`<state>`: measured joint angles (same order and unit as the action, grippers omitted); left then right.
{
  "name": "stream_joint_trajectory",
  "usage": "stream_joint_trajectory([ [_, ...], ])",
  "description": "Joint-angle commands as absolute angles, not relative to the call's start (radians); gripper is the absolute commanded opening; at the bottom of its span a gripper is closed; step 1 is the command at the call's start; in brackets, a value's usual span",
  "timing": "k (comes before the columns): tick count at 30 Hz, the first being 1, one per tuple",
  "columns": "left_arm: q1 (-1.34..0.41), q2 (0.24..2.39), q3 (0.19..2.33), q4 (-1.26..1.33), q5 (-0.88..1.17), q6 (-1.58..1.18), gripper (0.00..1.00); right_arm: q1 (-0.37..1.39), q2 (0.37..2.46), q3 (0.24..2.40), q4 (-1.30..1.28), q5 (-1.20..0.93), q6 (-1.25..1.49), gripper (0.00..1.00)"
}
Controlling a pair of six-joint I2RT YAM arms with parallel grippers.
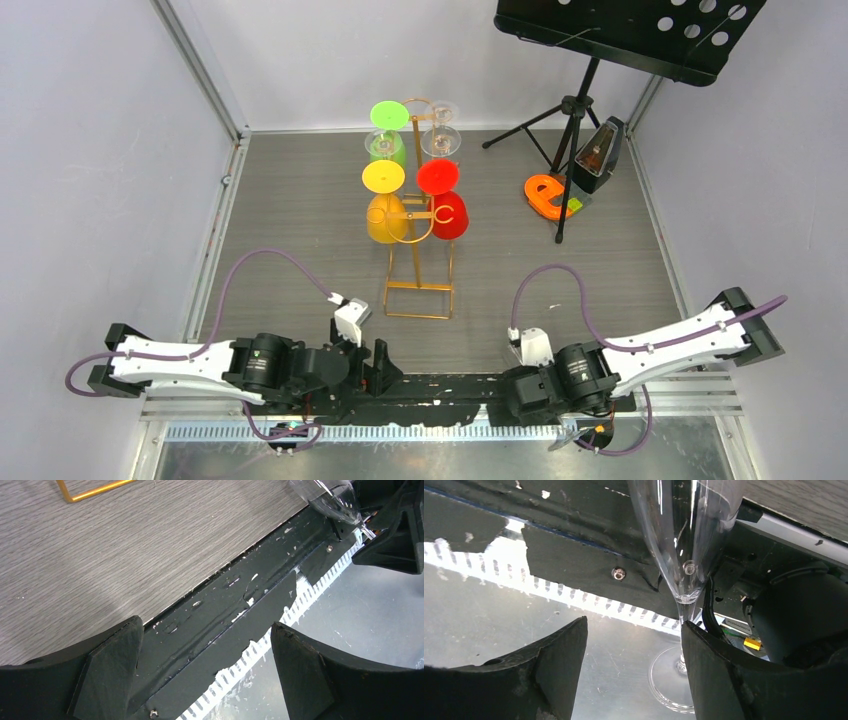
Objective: Take the wine glass off the wine glass rack
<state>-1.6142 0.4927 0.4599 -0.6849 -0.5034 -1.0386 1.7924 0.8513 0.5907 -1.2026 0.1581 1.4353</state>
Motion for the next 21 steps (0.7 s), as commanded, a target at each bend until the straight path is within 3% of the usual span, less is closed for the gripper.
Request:
stream_joint_trajectory([
  [1,-1.611,0.484,0.485,-0.639,-0.515,-1.026,0.95,1.799,0.906,0.594,-1.294,0.186,1.428,0.75],
  [11,-1.611,0.502,0.477,-0.613,-0.482,-1.003,0.95,1.799,1.043,0.636,-1.303,0.206,1.443,0.79],
  [21,-1.611,0.425,0.442,-0.626,-0.477,-0.999,0.95,1.798,1.194,0.720,-1.179,0.198,1.376,0.66],
])
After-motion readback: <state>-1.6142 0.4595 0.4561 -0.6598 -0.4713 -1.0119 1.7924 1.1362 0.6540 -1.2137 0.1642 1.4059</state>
